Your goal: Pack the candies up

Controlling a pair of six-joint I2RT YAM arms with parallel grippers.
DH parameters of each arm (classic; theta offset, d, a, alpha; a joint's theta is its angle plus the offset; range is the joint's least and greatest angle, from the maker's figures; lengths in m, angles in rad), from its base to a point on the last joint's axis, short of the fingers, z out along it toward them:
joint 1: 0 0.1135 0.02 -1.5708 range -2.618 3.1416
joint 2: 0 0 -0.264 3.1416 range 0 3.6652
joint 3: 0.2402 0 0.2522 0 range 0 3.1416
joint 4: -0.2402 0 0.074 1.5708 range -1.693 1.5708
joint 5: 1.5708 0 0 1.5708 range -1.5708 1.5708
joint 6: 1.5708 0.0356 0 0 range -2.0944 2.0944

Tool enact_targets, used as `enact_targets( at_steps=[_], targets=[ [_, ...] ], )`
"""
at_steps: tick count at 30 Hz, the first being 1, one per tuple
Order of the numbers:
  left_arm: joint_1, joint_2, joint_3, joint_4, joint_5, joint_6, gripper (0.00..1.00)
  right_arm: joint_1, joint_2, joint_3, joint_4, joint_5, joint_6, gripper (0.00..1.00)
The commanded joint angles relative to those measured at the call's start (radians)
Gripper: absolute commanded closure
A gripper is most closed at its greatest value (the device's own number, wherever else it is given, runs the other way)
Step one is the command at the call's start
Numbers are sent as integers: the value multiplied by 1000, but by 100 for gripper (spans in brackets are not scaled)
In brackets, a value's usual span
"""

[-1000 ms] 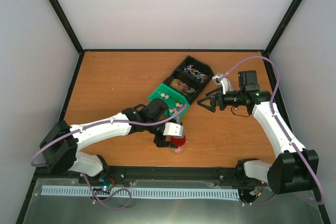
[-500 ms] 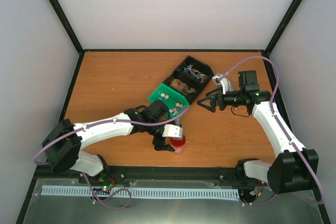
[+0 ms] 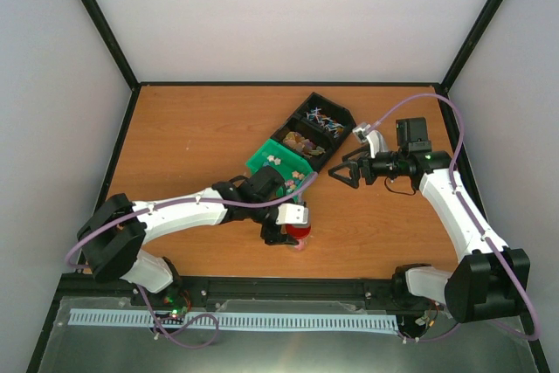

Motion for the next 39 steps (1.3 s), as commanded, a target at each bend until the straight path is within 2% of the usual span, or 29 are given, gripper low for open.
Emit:
enact_targets(
  at_steps=[1, 9, 13, 19, 24, 30, 33, 39],
  targets=[
    [-8, -10, -16, 33, -45, -5, 29, -8, -12, 1, -18, 5, -32, 2],
    [119, -17, -10, -27, -55, 18, 32, -8, -4, -20, 8, 11, -80, 2],
    [154, -40, -23, -56, -76, 81, 32, -8, 1, -49, 71, 9, -82, 2],
    [224, -42, -35, -67, -74, 73, 31, 5, -30, -143, 201, 15, -55, 2],
    [236, -43, -51, -59, -52, 84, 25, 58, -73, -222, 314, 54, -30, 2],
    [237, -64, -49, -46, -36, 37, 1, 90, -90, -283, 395, 90, -28, 2],
    [237, -112, -50, -47, -23, 7, 0, 114, -116, -326, 467, 122, -14, 2],
    [241, -245, -88, -79, -52, -54, 0, 245, -172, -449, 665, 222, 51, 2]
  ],
)
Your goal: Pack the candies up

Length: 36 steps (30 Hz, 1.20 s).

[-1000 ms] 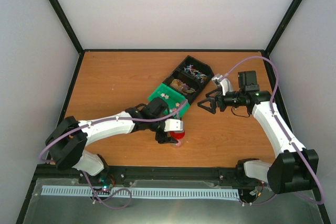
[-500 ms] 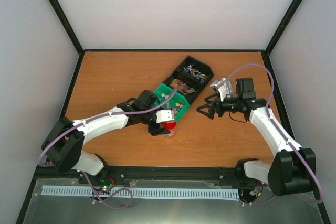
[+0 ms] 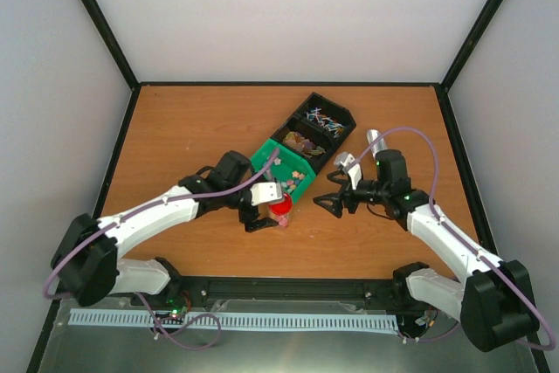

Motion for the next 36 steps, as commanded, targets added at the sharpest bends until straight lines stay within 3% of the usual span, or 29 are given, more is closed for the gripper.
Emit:
enact_targets(
  at_steps=[1, 7, 13, 21, 29, 36],
  targets=[
    [12, -111, -30, -36, -5, -63, 0, 86, -31, -72, 199, 94, 51, 2],
    [63, -216, -10, -152, 25, -129, 2, 176, 16, -133, 326, 106, 19, 2],
    [72, -155, 131, -169, 34, -296, 27, 245, 64, -182, 398, 107, -60, 3],
    [75, 4, 242, -173, 118, -478, 30, 291, 118, -193, 476, 137, -98, 5],
    [132, 74, 242, -142, 202, -607, 33, 362, 205, -178, 599, 175, -92, 4],
    [150, 139, 280, -189, 310, -540, 36, 385, 304, -144, 680, 186, -101, 7]
  ],
)
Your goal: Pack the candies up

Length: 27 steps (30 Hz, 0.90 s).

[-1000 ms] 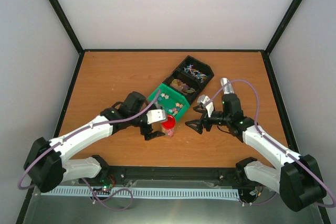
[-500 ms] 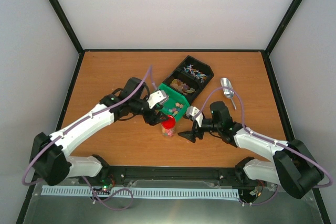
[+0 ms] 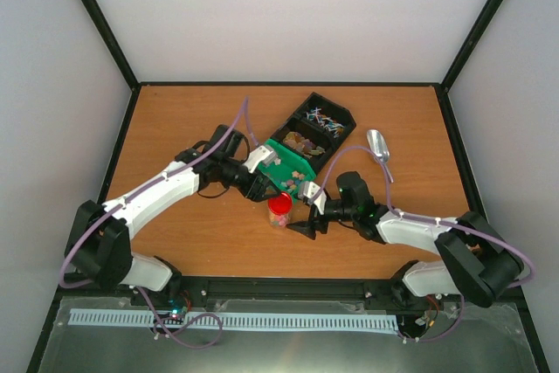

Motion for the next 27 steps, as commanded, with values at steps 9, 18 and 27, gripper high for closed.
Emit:
enact_targets(
  at_steps=[9, 18, 27],
  targets=[
    [8, 75, 38, -4, 109, 7, 42, 34, 107, 58, 156, 16, -54, 9],
    [33, 128, 10, 30, 182, -5, 59, 48, 150, 62, 178, 16, -81, 21],
    [70, 165, -27, 40, 262, 35, 67, 48, 169, 51, 212, 37, -79, 40]
  ],
)
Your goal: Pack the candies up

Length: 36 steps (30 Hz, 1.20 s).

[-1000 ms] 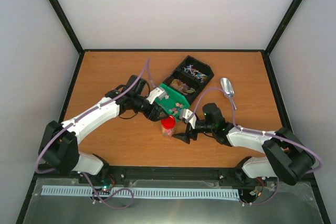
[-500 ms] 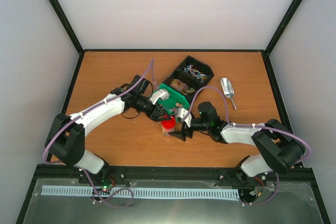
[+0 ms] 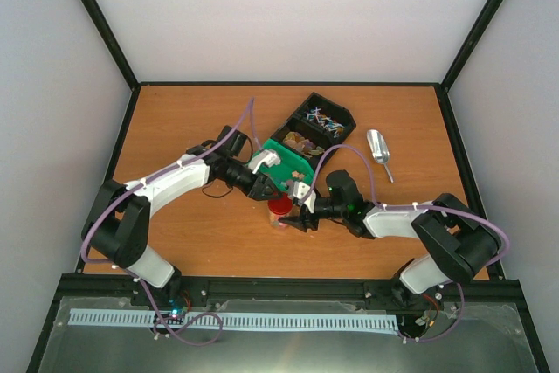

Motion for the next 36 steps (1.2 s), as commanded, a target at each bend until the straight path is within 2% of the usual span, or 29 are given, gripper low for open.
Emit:
enact_targets(
  at_steps=[1, 6, 9, 12, 16, 18, 20, 21, 27, 36],
  targets=[
    [15, 22, -23, 16, 75, 33, 68, 9, 15, 6, 61, 22, -23, 41],
    [15, 18, -44, 31, 38, 49, 68, 10, 16, 1, 60, 23, -19, 43],
    [16, -27, -60, 51, -10, 62, 60, 10, 14, -2, 57, 23, -21, 43],
    [16, -90, -61, 100, -50, 71, 48, 9, 8, -9, 51, 23, -23, 42],
    [16, -153, -37, 92, -80, 100, 31, 10, -5, -20, 47, 21, -19, 28],
    [16, -186, -30, 73, -91, 140, 29, 10, -12, -27, 45, 19, -17, 21],
    [16, -218, -33, 51, -110, 189, 33, 9, -16, -31, 45, 16, -12, 15],
    [16, -233, -35, 30, -115, 218, 38, 10, -16, -32, 45, 14, -11, 13],
    [-9, -255, -40, -17, -102, 358, 58, 10, -12, -26, 53, 12, -1, 14],
    [-106, -250, -84, 28, -169, 449, 65, 10, 13, 1, 53, 10, 2, 21]
  ],
)
